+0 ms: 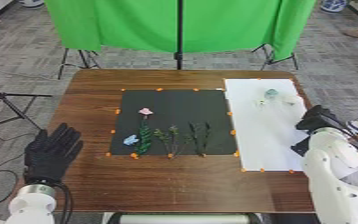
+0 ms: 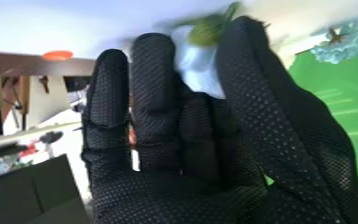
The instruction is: Arrange flowers
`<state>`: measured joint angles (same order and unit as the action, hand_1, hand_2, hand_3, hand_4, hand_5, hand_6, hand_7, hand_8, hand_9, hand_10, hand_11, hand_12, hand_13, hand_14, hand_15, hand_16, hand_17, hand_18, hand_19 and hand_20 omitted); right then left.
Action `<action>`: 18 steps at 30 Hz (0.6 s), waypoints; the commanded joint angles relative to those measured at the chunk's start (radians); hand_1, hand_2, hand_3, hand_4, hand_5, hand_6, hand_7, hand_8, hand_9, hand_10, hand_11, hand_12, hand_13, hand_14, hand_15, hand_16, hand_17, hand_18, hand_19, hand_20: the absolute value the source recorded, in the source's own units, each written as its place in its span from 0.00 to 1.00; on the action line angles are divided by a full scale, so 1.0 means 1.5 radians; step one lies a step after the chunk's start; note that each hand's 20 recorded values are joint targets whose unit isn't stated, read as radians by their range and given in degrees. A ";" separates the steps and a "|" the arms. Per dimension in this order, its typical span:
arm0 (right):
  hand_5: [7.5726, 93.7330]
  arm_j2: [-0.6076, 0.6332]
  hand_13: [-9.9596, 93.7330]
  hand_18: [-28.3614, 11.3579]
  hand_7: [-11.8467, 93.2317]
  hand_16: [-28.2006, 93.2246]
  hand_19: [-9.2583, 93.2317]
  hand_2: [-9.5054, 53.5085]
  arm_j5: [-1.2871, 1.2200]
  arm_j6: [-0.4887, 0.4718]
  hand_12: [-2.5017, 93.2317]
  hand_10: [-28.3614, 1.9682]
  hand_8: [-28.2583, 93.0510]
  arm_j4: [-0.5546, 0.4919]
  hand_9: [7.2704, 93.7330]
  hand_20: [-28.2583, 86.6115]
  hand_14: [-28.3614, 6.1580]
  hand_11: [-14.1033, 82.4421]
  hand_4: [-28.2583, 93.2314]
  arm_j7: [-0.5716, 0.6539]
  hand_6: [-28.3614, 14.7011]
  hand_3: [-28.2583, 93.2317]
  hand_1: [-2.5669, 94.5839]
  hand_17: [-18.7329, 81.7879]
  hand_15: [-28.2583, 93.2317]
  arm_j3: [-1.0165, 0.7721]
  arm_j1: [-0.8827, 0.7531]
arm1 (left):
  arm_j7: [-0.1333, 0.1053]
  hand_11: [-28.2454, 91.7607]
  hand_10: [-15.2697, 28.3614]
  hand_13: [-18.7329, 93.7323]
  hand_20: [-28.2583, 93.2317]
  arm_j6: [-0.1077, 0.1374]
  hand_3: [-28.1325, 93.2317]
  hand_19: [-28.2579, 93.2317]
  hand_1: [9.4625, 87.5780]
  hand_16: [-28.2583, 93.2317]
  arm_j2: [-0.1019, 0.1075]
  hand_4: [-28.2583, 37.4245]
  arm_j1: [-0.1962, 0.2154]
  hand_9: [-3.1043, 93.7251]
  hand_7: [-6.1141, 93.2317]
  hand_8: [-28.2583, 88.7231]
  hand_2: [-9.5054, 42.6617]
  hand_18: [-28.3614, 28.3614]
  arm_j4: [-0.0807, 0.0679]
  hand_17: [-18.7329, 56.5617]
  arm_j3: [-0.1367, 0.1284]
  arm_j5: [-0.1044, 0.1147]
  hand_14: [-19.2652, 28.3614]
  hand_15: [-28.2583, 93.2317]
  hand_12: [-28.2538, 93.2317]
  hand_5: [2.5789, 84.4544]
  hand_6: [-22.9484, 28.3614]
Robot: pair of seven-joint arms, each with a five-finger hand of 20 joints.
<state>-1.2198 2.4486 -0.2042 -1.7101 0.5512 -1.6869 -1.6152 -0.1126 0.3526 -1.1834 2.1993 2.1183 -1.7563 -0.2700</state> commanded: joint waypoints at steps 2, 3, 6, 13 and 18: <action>0.71 0.036 0.71 0.19 0.51 0.55 0.82 0.00 -0.006 0.172 0.52 0.57 0.22 -0.063 0.82 0.52 0.63 0.33 0.00 -0.055 0.65 0.77 0.68 0.46 0.68 0.058 -0.039 | 0.010 0.43 0.69 0.44 0.37 0.000 0.83 0.51 0.24 0.18 -0.004 0.00 0.001 0.46 0.19 0.17 0.49 0.76 -0.006 0.19 0.002 -0.007 0.73 0.60 0.34 0.56 0.64; 0.71 0.042 0.71 0.19 0.51 0.55 0.82 0.00 -0.001 0.180 0.52 0.57 0.22 -0.080 0.82 0.52 0.63 0.33 0.00 -0.070 0.65 0.77 0.68 0.46 0.68 0.068 -0.035 | 0.013 0.43 0.69 0.44 0.37 -0.002 0.83 0.51 0.24 0.18 -0.003 0.00 -0.001 0.46 0.19 0.17 0.50 0.76 -0.007 0.19 0.001 -0.008 0.73 0.60 0.34 0.56 0.64; 0.71 0.038 0.71 0.19 0.50 0.55 0.82 0.00 0.005 0.157 0.51 0.57 0.22 -0.125 0.82 0.52 0.63 0.33 0.00 -0.141 0.64 0.78 0.68 0.46 0.68 0.095 -0.006 | 0.012 0.43 0.69 0.44 0.37 -0.006 0.83 0.51 0.24 0.18 0.000 0.00 -0.001 0.46 0.19 0.17 0.49 0.76 -0.007 0.19 -0.003 -0.010 0.73 0.60 0.34 0.56 0.64; 0.71 -0.068 0.70 0.21 0.51 0.56 0.80 0.00 0.023 0.102 0.51 0.59 0.22 -0.099 0.83 0.52 0.65 0.31 0.00 -0.240 0.65 0.79 0.67 0.43 0.66 0.204 0.111 | 0.013 0.43 0.69 0.44 0.37 -0.008 0.83 0.51 0.24 0.18 0.001 0.00 -0.006 0.46 0.19 0.17 0.49 0.76 -0.010 0.19 0.004 -0.010 0.73 0.60 0.34 0.55 0.65; 0.71 -0.128 0.70 0.21 0.51 0.57 0.80 0.00 0.157 0.093 0.51 0.59 0.22 -0.046 0.83 0.53 0.65 0.31 0.00 -0.361 0.65 0.79 0.67 0.43 0.66 0.277 0.137 | 0.023 0.43 0.69 0.44 0.37 -0.003 0.83 0.51 0.24 0.18 0.005 0.00 -0.015 0.46 0.19 0.17 0.49 0.76 -0.010 0.19 0.011 -0.034 0.73 0.60 0.34 0.55 0.64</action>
<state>-1.2455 2.4692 -0.0643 -1.8496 0.1826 -1.4077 -1.4896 -0.1040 0.3492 -1.1822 2.1866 2.1134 -1.7557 -0.2804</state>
